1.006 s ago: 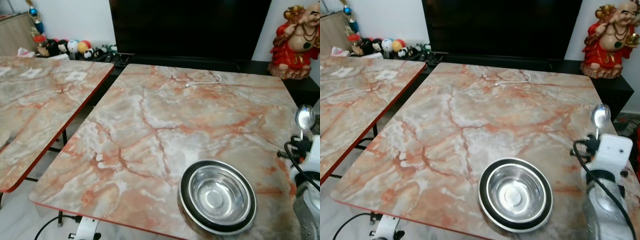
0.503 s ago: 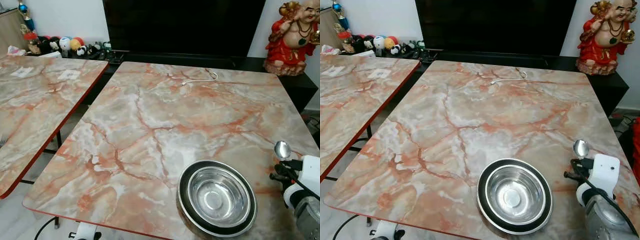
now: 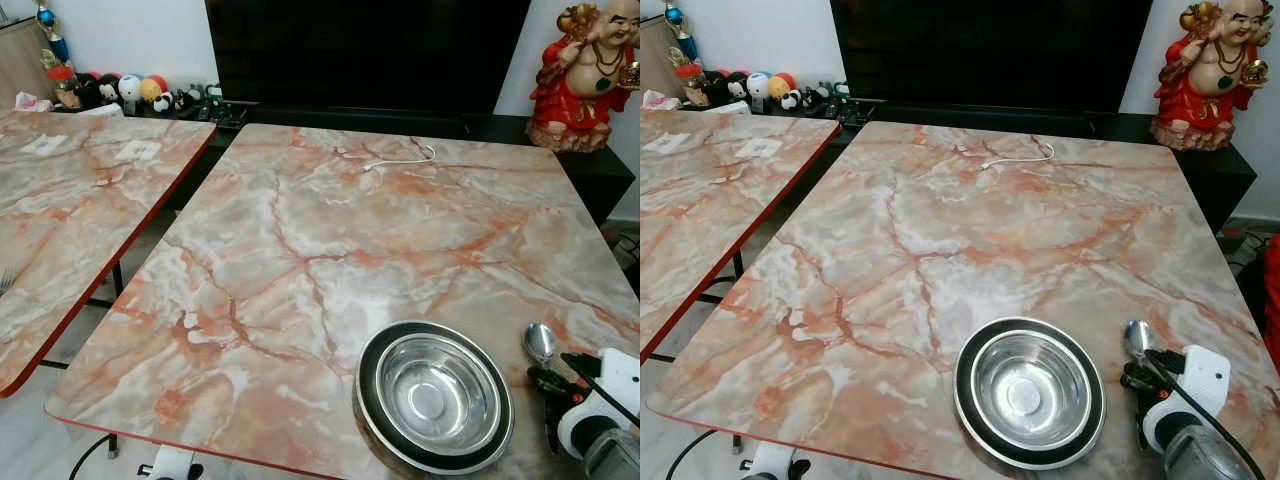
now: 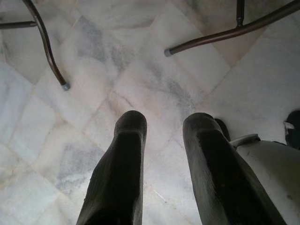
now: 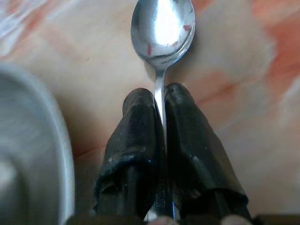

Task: Setting the table

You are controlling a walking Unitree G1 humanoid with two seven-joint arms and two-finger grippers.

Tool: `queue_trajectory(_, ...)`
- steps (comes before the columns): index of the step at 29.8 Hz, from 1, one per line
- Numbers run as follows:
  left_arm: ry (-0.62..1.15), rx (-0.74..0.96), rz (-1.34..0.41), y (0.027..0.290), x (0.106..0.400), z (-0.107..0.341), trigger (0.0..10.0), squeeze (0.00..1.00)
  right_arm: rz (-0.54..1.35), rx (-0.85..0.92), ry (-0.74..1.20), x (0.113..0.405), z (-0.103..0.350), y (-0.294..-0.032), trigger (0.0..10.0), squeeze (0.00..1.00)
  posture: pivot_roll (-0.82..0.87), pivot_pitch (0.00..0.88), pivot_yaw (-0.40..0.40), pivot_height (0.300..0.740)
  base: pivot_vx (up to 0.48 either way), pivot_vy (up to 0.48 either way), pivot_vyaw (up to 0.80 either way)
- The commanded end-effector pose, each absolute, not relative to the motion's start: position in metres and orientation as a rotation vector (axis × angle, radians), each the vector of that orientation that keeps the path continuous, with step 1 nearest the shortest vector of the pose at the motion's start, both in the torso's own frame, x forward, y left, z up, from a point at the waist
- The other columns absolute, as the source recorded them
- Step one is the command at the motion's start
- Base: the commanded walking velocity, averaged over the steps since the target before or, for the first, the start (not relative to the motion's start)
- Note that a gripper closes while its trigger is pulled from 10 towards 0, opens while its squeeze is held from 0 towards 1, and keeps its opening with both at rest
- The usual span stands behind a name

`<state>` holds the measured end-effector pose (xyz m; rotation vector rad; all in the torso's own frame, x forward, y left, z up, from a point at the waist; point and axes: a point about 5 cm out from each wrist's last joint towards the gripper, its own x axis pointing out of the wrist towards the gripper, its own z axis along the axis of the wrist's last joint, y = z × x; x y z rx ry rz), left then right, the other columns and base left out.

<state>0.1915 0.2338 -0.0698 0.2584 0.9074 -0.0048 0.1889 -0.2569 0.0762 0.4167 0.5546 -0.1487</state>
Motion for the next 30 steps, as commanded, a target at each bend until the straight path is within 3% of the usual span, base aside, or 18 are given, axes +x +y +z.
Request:
queue_trajectory(1,0.928,0.272,-0.013,0.236,0.188,-0.071,10.0,0.0,-0.112,0.44,0.523,0.189,0.085,-0.253,10.0,0.0,-0.03,0.0,-0.006,0.74,0.0,0.0,0.0)
queue_trajectory(5,0.932,0.273,-0.012,0.237,0.187,-0.072,10.0,0.0,-0.143,0.479,0.538,0.175,0.079,-0.256,10.0,0.0,-0.04,0.0,-0.008,0.74,0.0,0.0,0.0)
queue_trajectory(14,0.931,0.274,-0.012,0.236,0.187,-0.072,10.0,0.0,-0.179,0.473,0.541,0.173,0.071,-0.259,10.0,0.0,-0.03,0.0,-0.01,0.74,0.0,0.0,0.0)
queue_trajectory(30,0.925,0.27,0.0,0.238,0.189,-0.07,10.0,0.0,-0.206,0.487,0.481,0.196,0.07,-0.249,10.0,0.0,-0.02,0.012,-0.003,0.74,0.0,0.0,0.0)
